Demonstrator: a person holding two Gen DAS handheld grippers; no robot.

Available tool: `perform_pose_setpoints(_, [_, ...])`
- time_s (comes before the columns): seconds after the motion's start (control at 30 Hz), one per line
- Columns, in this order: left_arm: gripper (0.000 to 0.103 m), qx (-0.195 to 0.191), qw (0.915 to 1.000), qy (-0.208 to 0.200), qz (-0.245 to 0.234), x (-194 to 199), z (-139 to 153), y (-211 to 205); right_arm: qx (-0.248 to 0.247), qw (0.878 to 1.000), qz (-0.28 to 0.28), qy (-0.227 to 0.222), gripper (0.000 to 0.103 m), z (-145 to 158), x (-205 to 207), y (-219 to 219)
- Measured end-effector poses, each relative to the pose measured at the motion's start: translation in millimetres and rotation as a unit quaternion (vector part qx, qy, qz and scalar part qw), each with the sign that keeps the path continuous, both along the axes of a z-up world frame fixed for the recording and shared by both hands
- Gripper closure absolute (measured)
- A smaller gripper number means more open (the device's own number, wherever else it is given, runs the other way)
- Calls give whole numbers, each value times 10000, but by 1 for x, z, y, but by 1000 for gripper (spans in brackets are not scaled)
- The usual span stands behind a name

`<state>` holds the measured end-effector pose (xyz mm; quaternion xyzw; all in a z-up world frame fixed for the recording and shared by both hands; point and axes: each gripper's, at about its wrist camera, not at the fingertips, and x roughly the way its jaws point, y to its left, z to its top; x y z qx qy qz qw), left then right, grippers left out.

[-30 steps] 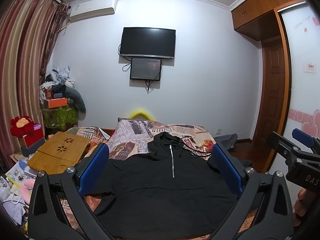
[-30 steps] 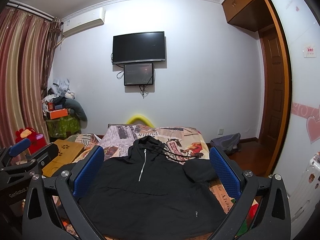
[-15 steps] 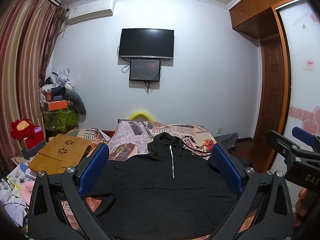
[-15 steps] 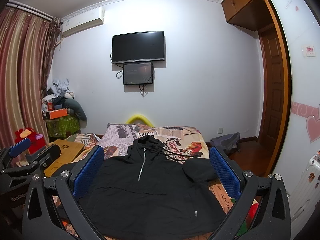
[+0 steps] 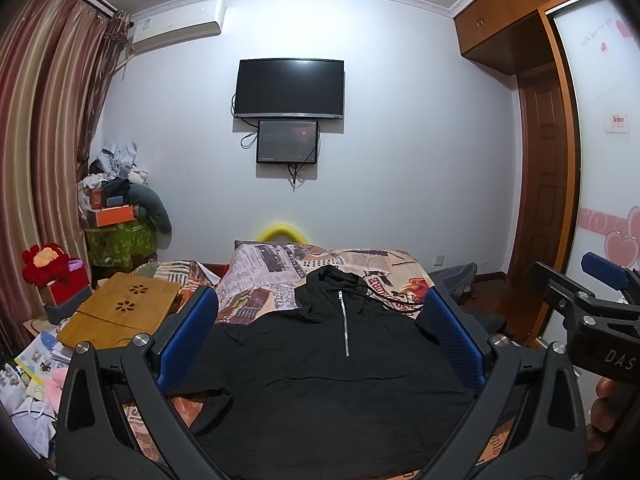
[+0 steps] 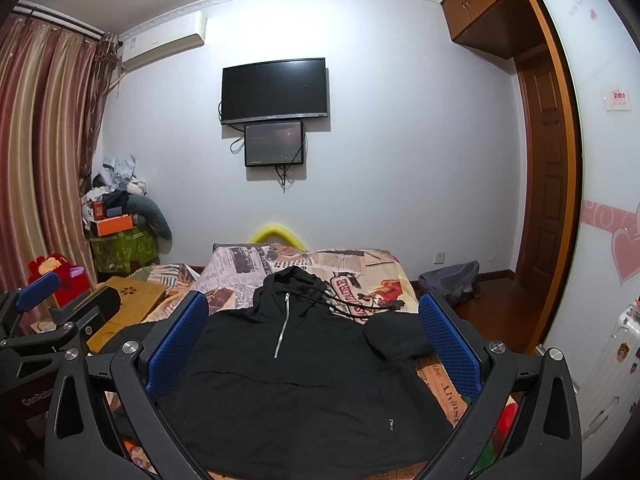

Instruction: Fold large clothes

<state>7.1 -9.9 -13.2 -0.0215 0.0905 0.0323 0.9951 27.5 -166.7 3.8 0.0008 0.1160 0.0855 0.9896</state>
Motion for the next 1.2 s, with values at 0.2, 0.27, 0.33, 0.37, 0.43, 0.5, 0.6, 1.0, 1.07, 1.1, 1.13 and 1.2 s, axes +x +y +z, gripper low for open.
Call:
perform_pose_setpoints(0.2, [0,-52,10000,17,-38,4,0,2,17,10000,-27,61,0,-1,4,-3])
perform_pose_setpoints(0.27, [0,-82,9999,34,-61,6,0,3,9,10000,-38,84,0,-1,6,-3])
perform_pose_setpoints(0.33, [0,-150,9998,63,-94,11,0,7,4,9999,-57,120,0,-2,9,-3])
perform_pose_setpoints(0.37, [0,-193,9997,82,-99,13,0,9,-5,9999,-65,133,0,-2,11,-3])
perform_pose_setpoints(0.43, [0,-268,9996,115,-69,19,0,16,-36,9998,-75,158,0,-4,16,-2])
perform_pose_setpoints(0.5, [0,-260,9996,108,66,25,0,23,-95,9997,-85,201,0,-5,23,0])
perform_pose_setpoints(0.6, [0,-112,9995,29,288,36,-1,34,-174,9995,-65,250,0,-9,34,2])
perform_pose_setpoints(1.0, [0,323,9898,614,1247,93,-30,144,-842,9923,363,837,0,-36,108,32])
perform_pose_setpoints(1.07, [0,130,9859,946,1373,103,-41,170,-901,9900,419,1000,0,-41,121,36])
perform_pose_setpoints(1.1, [0,-28,9830,1141,1436,109,-50,189,-927,9889,436,1080,0,-45,127,38])
perform_pose_setpoints(1.13, [0,-143,9804,1272,1500,112,-56,202,-962,9878,439,1144,0,-48,132,39])
perform_pose_setpoints(1.2, [0,-384,9740,1545,1609,116,-75,231,-1085,9852,400,1262,0,-55,141,43])
